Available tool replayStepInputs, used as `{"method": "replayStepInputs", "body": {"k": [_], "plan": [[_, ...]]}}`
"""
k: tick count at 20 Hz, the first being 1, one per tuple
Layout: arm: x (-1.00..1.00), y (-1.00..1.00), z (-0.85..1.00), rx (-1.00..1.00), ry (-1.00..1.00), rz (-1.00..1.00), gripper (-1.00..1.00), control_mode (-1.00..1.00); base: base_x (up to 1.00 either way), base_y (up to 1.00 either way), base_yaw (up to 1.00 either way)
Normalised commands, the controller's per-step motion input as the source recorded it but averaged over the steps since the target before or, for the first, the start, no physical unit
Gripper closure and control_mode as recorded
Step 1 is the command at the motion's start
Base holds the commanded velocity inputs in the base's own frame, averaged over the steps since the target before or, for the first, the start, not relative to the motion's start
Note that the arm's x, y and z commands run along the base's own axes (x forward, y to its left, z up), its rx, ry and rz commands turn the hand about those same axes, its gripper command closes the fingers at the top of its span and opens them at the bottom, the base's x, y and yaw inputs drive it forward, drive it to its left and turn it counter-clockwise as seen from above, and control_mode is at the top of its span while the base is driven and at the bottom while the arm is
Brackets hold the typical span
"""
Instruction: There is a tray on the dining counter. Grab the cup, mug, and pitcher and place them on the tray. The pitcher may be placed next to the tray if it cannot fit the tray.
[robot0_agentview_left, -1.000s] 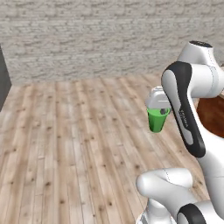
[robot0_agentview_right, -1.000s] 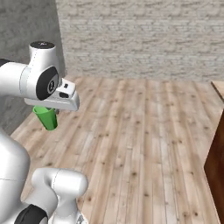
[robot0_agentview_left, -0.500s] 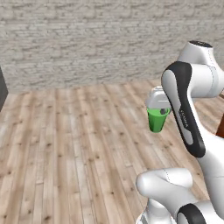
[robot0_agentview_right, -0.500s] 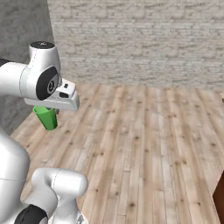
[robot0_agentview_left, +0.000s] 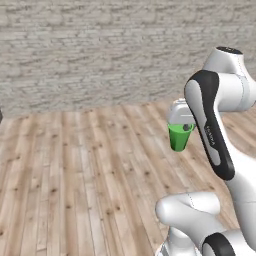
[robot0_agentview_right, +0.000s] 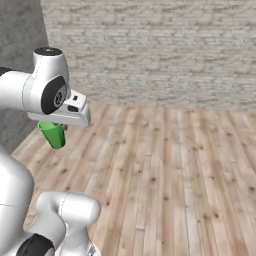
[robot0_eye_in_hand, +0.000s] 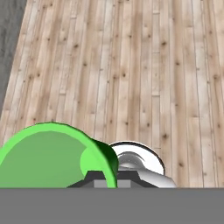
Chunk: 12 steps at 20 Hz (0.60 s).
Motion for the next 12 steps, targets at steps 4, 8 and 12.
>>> {"method": "replayStepInputs", "body": {"k": [4, 8, 12], "plan": [[0.0, 0.0, 0.0, 0.0, 0.0, 0.0, 1.0, 1.0, 1.0, 0.31, -0.13], [0.0, 0.0, 0.0, 0.0, 0.0, 0.0, 1.0, 1.0, 1.0, 0.68, -0.23], [0.0, 0.0, 0.0, 0.0, 0.0, 0.0, 1.0, 1.0, 1.0, 1.0, -0.36]]}}
